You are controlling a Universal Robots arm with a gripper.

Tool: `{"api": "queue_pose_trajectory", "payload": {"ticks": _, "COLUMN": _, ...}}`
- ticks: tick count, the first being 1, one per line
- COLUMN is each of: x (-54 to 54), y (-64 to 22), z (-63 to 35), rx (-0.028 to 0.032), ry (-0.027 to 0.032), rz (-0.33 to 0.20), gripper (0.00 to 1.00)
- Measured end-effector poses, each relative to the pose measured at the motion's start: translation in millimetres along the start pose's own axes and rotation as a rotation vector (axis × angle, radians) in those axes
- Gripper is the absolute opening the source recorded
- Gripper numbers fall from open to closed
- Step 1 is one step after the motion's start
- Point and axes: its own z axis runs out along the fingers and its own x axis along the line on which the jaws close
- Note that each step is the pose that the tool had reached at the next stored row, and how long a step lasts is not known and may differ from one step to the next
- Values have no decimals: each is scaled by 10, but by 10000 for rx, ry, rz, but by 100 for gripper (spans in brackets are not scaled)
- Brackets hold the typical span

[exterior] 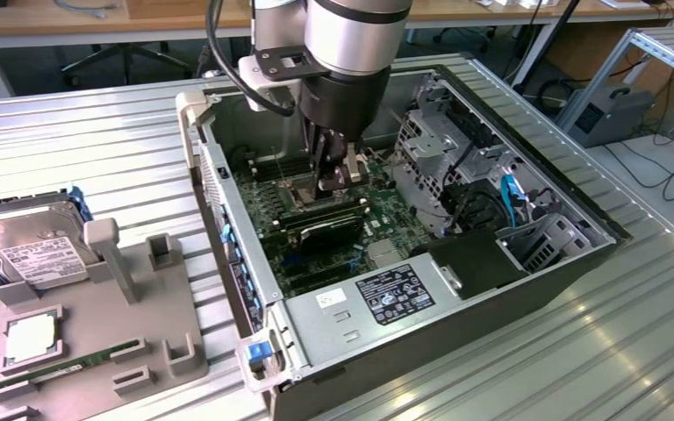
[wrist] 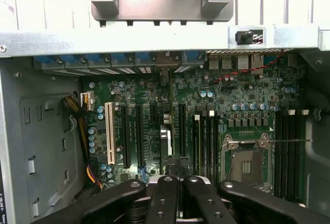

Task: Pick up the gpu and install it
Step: 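Press down on the gpu until it lock into place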

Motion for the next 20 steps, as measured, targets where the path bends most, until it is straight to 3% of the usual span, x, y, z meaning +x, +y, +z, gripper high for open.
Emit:
{"api": "queue_pose_trajectory", "payload": {"ticks": 10, "x": -74, "y": -34, "z": 43, "rx": 0, "ry": -6, "rz": -1, "gripper": 11}}
{"api": "queue_pose_trajectory", "payload": {"ticks": 20, "x": -148, "y": -33, "z": 314, "rx": 0, "ry": -5, "rz": -1, "gripper": 11}}
